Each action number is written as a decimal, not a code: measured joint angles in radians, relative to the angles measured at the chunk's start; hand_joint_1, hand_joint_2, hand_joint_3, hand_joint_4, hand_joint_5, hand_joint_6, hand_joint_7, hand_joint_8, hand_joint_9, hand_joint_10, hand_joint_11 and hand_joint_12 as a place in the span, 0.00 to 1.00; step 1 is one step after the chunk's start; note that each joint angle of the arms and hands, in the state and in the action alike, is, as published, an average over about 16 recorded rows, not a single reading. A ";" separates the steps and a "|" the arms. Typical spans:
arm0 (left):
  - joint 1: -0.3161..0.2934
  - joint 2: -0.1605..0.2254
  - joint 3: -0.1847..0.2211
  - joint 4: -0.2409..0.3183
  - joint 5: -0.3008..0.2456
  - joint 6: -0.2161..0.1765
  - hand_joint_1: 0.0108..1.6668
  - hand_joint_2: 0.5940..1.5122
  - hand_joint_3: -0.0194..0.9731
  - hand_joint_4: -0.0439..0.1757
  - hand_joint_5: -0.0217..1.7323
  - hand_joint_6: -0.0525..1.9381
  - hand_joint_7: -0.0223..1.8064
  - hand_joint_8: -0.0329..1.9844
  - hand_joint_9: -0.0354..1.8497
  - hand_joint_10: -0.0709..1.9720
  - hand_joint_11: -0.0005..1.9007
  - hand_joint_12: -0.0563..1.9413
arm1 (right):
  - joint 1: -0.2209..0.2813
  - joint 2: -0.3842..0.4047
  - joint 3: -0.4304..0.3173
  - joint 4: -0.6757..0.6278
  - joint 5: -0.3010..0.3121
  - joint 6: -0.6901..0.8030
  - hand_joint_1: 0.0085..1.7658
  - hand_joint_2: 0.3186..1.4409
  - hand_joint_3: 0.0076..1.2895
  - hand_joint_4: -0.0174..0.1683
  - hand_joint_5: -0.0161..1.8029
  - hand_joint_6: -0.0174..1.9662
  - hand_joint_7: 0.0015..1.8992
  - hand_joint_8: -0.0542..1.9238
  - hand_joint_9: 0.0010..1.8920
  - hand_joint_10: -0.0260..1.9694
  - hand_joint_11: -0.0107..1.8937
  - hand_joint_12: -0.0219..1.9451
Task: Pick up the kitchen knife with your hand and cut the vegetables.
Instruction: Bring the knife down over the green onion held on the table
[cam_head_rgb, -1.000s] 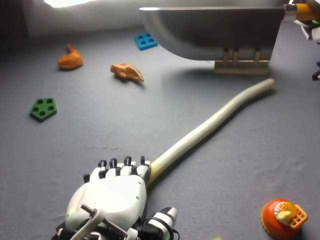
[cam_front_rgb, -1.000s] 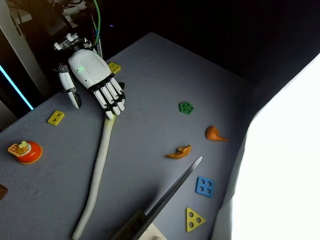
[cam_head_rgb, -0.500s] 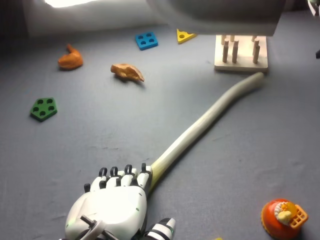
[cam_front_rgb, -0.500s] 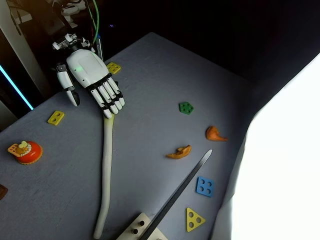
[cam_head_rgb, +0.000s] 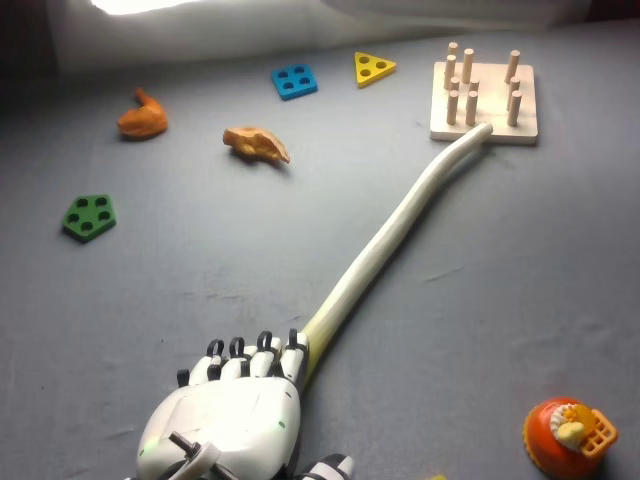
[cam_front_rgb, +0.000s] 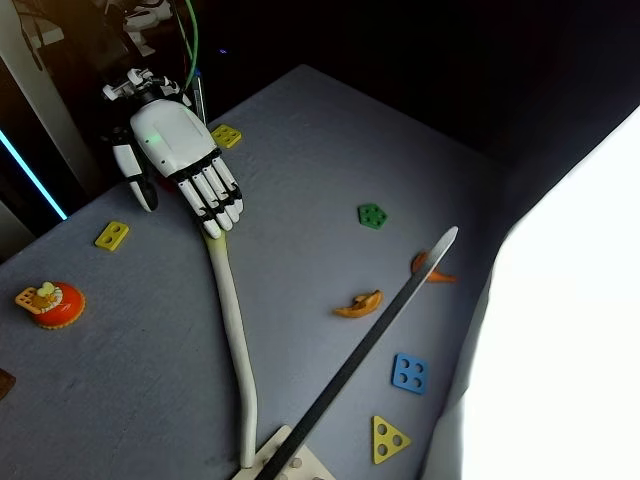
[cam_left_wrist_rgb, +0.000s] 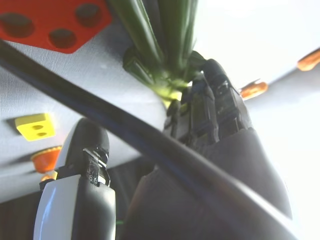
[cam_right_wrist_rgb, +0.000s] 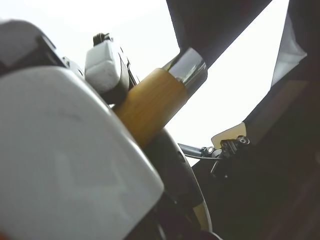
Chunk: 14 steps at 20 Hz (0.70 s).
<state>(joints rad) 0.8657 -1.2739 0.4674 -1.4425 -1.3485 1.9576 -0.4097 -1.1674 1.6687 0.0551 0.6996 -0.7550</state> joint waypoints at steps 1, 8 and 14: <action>0.000 0.000 0.000 0.001 0.002 0.001 0.29 0.78 0.02 0.22 0.08 0.01 0.07 0.01 0.10 0.04 0.01 0.33 | 0.005 0.025 -0.040 0.017 -0.004 -0.023 0.89 0.33 0.66 0.98 0.77 0.96 0.79 0.96 0.84 0.94 0.87 0.97; 0.002 0.000 0.003 0.005 0.008 0.002 0.29 0.75 0.02 0.22 0.09 0.01 0.08 0.01 0.11 0.04 0.01 0.29 | 0.000 0.192 -0.307 0.180 -0.012 -0.218 0.89 0.33 0.66 0.98 0.77 0.96 0.79 0.96 0.84 0.94 0.87 0.97; 0.002 0.001 0.004 0.009 0.010 0.002 0.29 0.74 0.02 0.23 0.10 0.01 0.09 0.01 0.11 0.04 0.01 0.30 | -0.044 0.279 -0.472 0.364 0.033 -0.378 0.90 0.33 0.66 0.98 0.76 0.96 0.79 0.96 0.84 0.94 0.87 0.97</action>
<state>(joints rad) 0.8672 -1.2733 0.4717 -1.4339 -1.3389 1.9591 -0.4536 -0.8882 1.1969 0.4191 0.7322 -1.1331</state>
